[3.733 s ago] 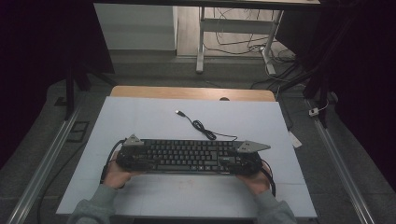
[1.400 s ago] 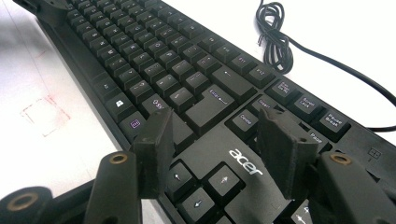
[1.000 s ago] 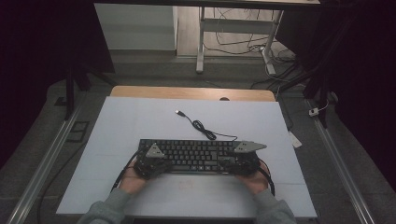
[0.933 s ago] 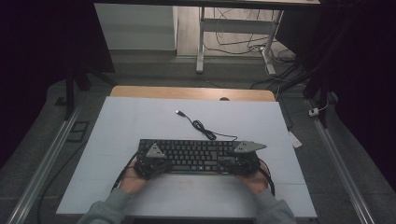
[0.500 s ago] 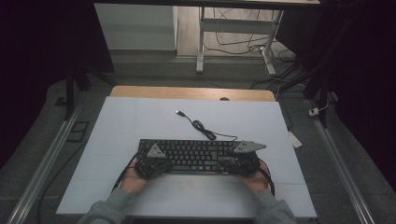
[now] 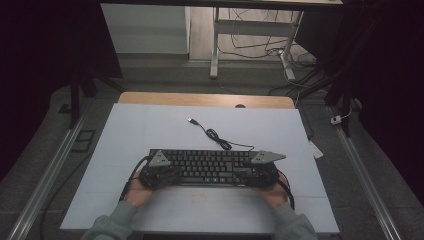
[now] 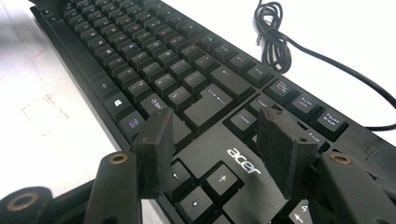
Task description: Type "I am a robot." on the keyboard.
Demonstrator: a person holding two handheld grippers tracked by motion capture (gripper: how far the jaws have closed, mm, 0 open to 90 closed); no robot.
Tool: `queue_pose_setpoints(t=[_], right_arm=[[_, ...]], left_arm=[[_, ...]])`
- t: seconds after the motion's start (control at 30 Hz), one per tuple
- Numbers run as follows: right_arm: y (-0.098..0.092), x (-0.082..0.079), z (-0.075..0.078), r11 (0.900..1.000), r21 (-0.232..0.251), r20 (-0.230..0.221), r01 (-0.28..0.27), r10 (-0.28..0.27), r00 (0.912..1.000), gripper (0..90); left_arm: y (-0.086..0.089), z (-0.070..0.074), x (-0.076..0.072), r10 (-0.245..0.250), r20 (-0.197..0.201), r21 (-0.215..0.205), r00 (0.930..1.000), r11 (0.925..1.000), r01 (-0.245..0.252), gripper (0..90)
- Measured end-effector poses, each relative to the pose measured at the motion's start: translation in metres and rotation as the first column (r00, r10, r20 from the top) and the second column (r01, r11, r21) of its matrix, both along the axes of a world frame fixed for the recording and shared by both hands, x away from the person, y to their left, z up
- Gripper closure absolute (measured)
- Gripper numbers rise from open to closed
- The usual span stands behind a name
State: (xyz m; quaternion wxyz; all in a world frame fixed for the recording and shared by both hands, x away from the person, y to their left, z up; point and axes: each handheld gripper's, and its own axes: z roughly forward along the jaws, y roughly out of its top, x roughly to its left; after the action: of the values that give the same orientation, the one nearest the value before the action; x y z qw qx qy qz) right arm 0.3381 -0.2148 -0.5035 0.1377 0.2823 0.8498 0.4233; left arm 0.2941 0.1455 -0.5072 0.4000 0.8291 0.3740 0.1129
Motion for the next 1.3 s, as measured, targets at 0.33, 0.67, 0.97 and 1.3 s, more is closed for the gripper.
queue_pose_setpoints(t=[0.33, 0.67, 0.97, 1.3], right_arm=[[-0.004, 0.000, 0.002, 1.000, 0.026, -0.004, 0.006, -0.006, 1.0000, 45.8], [-0.015, -0.001, 0.009, 0.997, 0.066, 0.000, 0.026, -0.026, 0.9997, 45.6], [-0.021, -0.005, 0.009, 0.997, 0.068, 0.001, 0.026, -0.026, 0.9997, 45.8], [-0.021, -0.004, 0.007, 0.997, 0.066, -0.004, 0.038, -0.037, 0.9993, 46.1]], left_arm=[[0.014, 0.005, 0.000, 0.045, -0.020, -0.067, 0.9988, 0.9967, -0.046, 42.4], [0.025, 0.014, 0.000, 0.064, -0.035, -0.077, 0.9973, 0.9948, -0.066, 29.9], [0.027, 0.020, 0.000, 0.080, -0.008, -0.068, 0.9968, 0.9945, -0.080, 27.8], [0.034, 0.020, 0.002, 0.119, -0.009, -0.061, 0.9928, 0.9909, -0.119, 24.4]])
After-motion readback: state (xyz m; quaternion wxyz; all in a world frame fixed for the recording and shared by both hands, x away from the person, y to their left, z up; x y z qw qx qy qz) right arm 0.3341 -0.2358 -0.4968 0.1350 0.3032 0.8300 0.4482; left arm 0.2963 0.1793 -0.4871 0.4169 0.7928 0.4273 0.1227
